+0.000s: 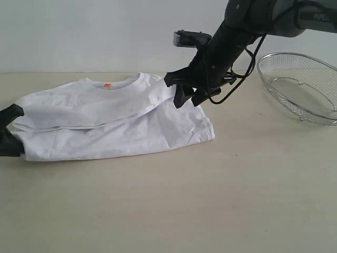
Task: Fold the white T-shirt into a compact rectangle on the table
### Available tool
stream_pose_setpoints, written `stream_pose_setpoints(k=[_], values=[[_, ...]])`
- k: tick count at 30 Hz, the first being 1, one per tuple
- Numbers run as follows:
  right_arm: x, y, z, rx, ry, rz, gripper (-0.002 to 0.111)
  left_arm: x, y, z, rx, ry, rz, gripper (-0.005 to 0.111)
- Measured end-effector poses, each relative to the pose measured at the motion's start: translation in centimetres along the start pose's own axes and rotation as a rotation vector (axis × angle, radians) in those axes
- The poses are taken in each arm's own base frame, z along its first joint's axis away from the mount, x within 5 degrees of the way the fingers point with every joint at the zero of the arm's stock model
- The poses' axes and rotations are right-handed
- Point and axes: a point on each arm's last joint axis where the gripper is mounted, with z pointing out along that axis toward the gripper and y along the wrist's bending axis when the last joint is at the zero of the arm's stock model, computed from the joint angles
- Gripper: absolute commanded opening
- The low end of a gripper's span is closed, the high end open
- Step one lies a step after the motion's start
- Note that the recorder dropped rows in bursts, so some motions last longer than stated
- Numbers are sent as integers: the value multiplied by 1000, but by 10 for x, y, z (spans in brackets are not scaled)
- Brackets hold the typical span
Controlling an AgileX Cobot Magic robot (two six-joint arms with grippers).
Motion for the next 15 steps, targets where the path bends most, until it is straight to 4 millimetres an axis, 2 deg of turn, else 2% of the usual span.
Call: stream_pose_setpoints(k=[6, 15], values=[[0, 0, 0, -1, 2, 0, 46, 0, 6, -3, -9, 22, 10, 4], [0, 0, 0, -1, 2, 0, 46, -3, 13, -26, -5, -8, 13, 4]])
